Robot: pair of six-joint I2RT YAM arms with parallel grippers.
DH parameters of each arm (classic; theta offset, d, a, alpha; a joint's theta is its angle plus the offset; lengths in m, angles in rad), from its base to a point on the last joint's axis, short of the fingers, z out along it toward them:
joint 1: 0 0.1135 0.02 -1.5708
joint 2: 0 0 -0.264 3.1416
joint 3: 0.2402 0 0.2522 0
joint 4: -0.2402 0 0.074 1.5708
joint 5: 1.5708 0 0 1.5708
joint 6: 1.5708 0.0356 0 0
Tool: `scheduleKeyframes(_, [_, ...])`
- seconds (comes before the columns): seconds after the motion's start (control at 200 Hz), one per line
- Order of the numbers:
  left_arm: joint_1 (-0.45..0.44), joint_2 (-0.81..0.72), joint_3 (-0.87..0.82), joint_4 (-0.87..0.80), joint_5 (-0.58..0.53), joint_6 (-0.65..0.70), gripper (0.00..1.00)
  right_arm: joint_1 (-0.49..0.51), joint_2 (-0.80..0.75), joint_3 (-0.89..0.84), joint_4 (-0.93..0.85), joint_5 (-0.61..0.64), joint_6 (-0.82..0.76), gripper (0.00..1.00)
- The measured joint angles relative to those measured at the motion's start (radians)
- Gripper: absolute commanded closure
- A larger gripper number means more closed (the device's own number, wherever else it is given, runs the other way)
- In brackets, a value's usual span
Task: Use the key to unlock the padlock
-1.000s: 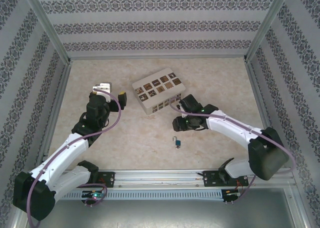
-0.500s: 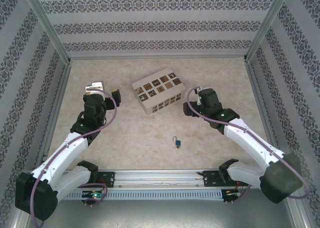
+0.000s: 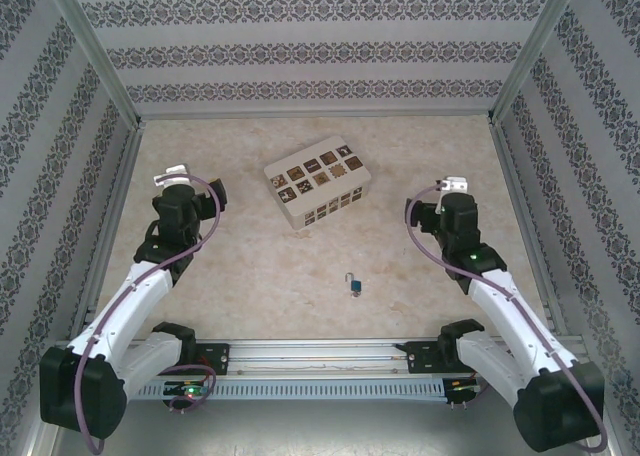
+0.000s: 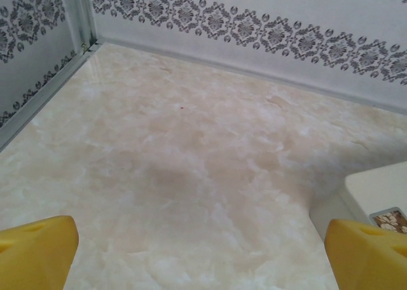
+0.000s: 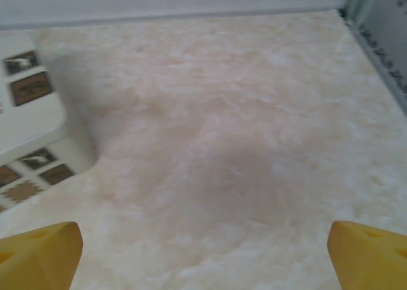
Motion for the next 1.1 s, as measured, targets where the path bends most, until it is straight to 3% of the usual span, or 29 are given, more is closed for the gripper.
scheduleKeyframes(0.405, [0.071, 0.027, 0.018, -0.043, 0.03, -0.001, 0.01, -0.124, -0.01, -0.189, 0.213, 0.017, -0.067, 0.02])
scheduleKeyframes(0.744, [0.102, 0.066, 0.029, -0.056, 0.061, -0.002, 0.01, -0.207, 0.229, -0.253, 0.475, -0.071, -0.117, 0.02])
scheduleKeyframes(1.104, [0.114, 0.067, 0.027, -0.06, 0.076, -0.012, 0.01, -0.208, 0.409, -0.24, 0.739, -0.149, -0.149, 0.02])
